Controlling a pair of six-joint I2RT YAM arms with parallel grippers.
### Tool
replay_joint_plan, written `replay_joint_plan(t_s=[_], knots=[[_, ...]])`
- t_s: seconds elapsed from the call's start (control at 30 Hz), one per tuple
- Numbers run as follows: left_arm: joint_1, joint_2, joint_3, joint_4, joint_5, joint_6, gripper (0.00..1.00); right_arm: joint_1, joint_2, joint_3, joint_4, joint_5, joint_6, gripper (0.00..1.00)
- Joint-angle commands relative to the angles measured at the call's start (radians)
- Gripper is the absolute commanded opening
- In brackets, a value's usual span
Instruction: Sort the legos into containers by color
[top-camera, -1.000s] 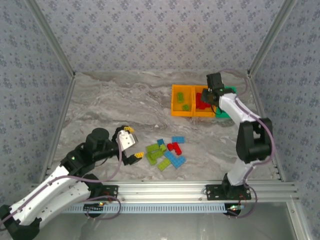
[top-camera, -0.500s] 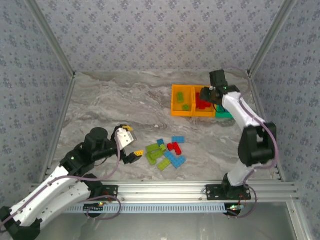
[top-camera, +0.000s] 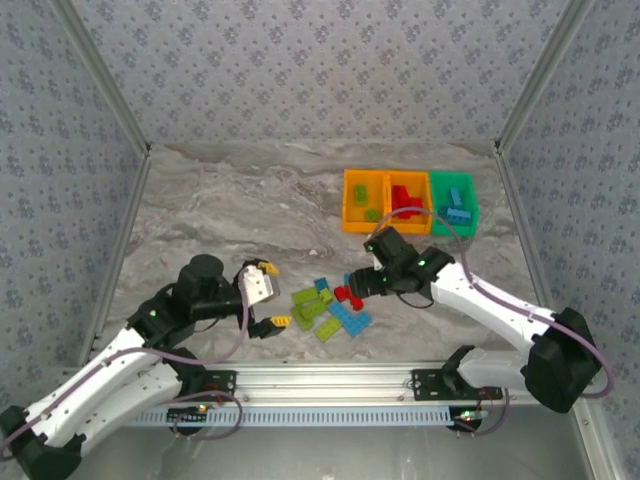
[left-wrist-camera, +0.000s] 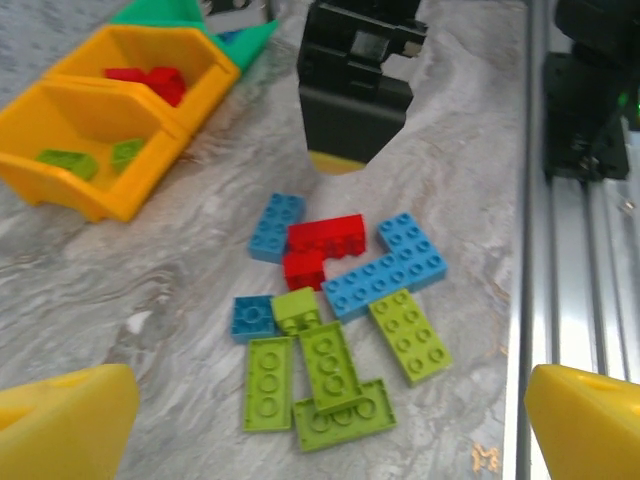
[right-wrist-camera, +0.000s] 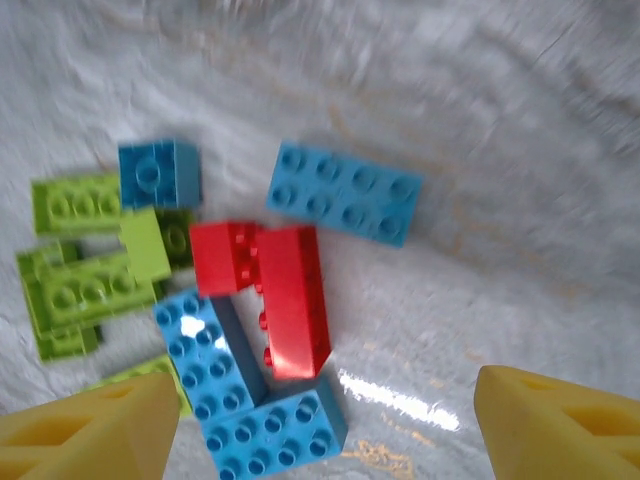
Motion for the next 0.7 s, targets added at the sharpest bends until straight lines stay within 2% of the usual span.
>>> replay_joint_plan(t_s=[0.0, 0.3, 0.47, 0.6, 0.67], knots=[[-0.012, 0.043, 0.002, -0.051, 0.104, 0.089, 0.99, 0.014, 0.075, -0.016, 0.021, -0.040, 0.010, 0.81], [-0.039, 0.055, -0.007, -0.088, 0.051, 0.110, 0.99, 0.030, 0.288, -0.008, 0.150, -0.079, -0.007, 0.59], [-0.040, 0.033, -0.015, -0.078, 0.013, 0.113, 0.99, 0.032, 0.331, -0.029, 0.194, -0.072, 0.016, 0.49], [-0.039, 0.021, -0.017, -0.069, 0.001, 0.111, 0.99, 0.033, 0.336, -0.032, 0.182, -0.048, 0.025, 0.35], [-0.040, 0.014, -0.020, -0.065, -0.007, 0.111, 0.99, 0.032, 0.311, -0.033, 0.173, -0.035, 0.025, 0.33]])
